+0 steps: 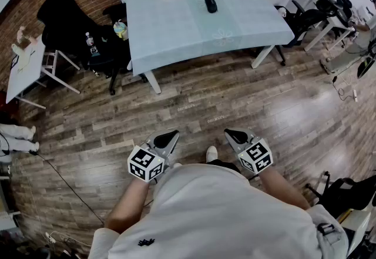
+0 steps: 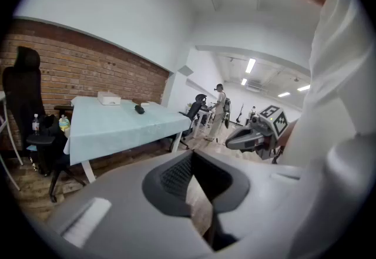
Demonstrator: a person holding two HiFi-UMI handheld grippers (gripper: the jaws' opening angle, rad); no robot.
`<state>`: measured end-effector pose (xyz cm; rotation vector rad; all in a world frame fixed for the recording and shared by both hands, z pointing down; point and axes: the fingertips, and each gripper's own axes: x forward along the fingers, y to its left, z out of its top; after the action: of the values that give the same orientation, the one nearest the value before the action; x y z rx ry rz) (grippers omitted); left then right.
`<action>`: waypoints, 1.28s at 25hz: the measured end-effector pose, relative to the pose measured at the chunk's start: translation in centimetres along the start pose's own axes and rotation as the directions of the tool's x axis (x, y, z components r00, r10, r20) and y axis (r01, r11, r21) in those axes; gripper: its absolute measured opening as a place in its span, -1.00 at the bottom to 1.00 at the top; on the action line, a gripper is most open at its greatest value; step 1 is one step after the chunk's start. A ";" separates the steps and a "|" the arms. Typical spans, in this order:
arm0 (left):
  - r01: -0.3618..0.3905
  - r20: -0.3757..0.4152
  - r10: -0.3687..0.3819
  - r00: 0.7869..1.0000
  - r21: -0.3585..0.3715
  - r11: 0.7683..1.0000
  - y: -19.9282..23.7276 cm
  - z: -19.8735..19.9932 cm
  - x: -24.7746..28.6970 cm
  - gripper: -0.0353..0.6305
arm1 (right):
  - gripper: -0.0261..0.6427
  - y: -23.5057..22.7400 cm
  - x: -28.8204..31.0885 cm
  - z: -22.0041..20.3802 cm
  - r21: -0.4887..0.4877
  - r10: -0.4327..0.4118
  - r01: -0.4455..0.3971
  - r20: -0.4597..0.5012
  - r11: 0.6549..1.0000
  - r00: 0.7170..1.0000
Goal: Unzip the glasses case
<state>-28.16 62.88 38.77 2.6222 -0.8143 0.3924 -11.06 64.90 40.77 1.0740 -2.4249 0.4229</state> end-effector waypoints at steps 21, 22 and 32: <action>0.064 -0.054 -0.062 0.997 0.036 0.997 -5.3 6.1 20.2 -0.72 | -0.92 -16.5 -4.0 -2.7 0.134 0.013 -0.024 0.081 0.991 0.997; 0.069 -0.062 -0.067 0.996 0.035 0.997 -5.1 6.2 20.7 -0.72 | -0.92 -17.1 -3.7 -2.6 0.136 0.007 -0.019 0.083 0.991 0.997; 0.116 -0.040 -0.115 0.993 0.021 0.993 4.4 9.8 27.7 -0.71 | -0.91 -24.5 3.2 0.7 0.155 -0.049 0.043 0.036 0.987 0.998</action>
<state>-7.27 41.91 41.22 2.6589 -0.6453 0.4215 5.38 46.70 44.15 1.2112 -2.4292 0.5879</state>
